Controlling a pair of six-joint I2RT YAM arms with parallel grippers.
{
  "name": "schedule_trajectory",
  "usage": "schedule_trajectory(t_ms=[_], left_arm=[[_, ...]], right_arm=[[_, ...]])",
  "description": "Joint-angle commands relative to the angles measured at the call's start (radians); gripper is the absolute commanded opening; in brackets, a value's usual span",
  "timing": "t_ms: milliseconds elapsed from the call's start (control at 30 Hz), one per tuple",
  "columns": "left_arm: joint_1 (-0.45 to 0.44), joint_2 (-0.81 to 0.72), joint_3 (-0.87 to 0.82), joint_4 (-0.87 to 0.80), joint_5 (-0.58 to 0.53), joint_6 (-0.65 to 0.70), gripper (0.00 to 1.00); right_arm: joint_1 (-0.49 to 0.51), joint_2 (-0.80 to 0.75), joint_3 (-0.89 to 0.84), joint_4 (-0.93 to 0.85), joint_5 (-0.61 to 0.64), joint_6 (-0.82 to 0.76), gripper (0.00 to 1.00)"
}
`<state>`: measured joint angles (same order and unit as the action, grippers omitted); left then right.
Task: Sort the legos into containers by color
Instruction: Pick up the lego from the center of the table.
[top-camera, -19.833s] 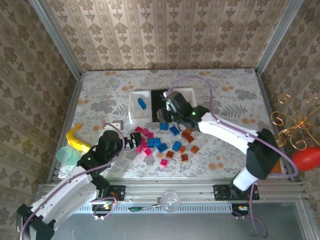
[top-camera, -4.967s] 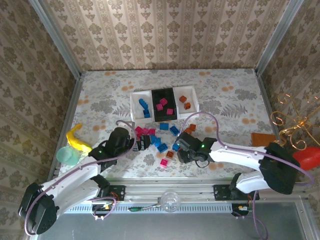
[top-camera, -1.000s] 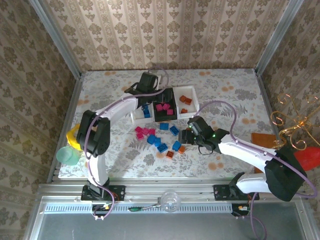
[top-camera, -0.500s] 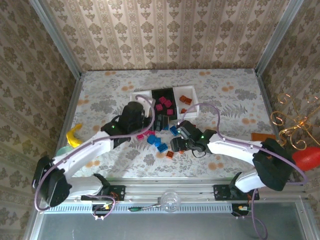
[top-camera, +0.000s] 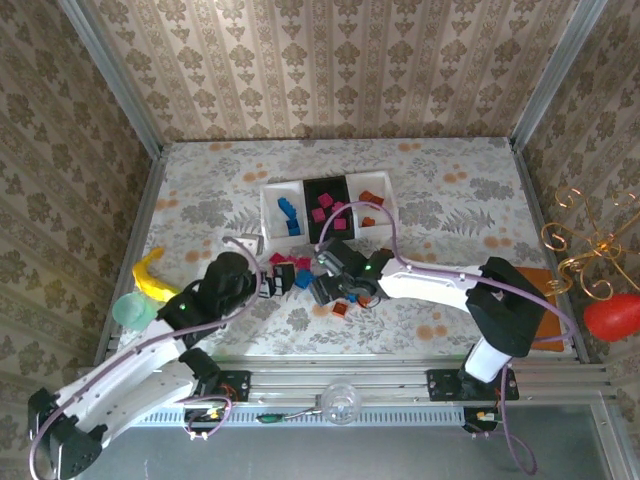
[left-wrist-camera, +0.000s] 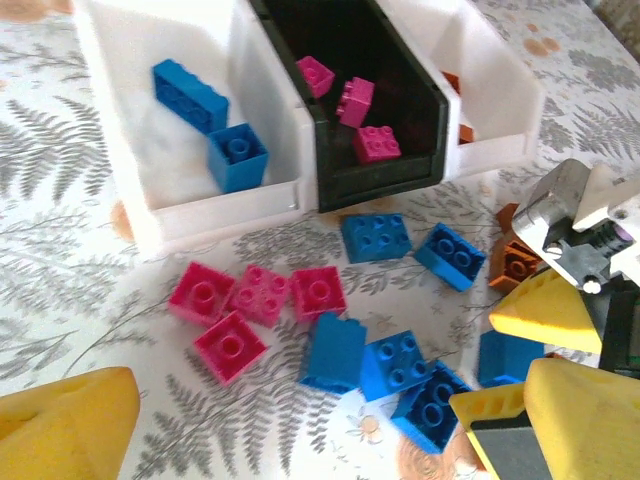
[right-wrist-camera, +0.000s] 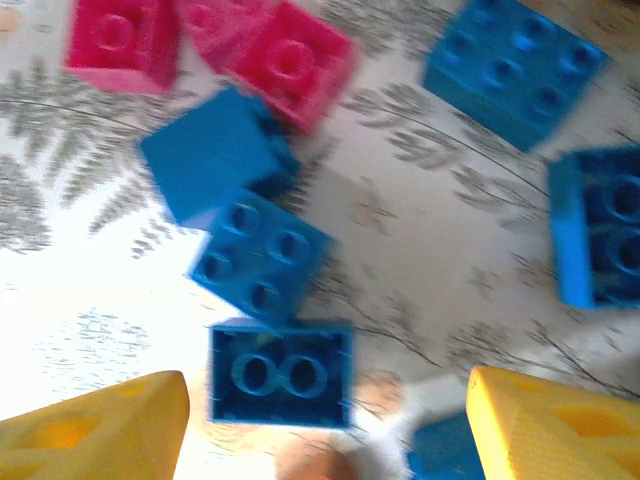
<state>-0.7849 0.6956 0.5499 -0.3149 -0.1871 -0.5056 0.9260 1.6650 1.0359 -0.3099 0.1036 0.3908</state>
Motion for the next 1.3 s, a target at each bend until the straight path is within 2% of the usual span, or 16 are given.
schedule_trajectory(t_ms=[0, 167, 433, 667, 967, 1267], left_arm=[[-0.003, -0.080, -0.033, -0.087, -0.082, -0.040, 1.00], [-0.003, -0.148, -0.054, -0.130, -0.094, -0.058, 1.00], [-0.003, -0.150, -0.056, -0.149, -0.092, -0.067, 1.00], [-0.003, -0.150, -0.057, -0.150, -0.095, -0.065, 1.00], [-0.002, -0.149, -0.054, -0.159, -0.098, -0.067, 1.00], [-0.001, -0.161, -0.051, -0.178, -0.127, -0.062, 1.00]], right_arm=[[0.020, 0.056, 0.062, 0.010, 0.001, -0.025, 0.75], [0.020, 0.156, 0.146, -0.018, 0.033, 0.000, 0.75], [0.010, 0.235, 0.187, -0.028, 0.048, 0.010, 0.70], [0.004, 0.247, 0.174, 0.003, 0.021, -0.021, 0.58], [-0.011, 0.196, 0.116, 0.065, -0.013, -0.045, 0.39], [-0.021, 0.005, 0.031, 0.088, -0.067, -0.061, 0.32]])
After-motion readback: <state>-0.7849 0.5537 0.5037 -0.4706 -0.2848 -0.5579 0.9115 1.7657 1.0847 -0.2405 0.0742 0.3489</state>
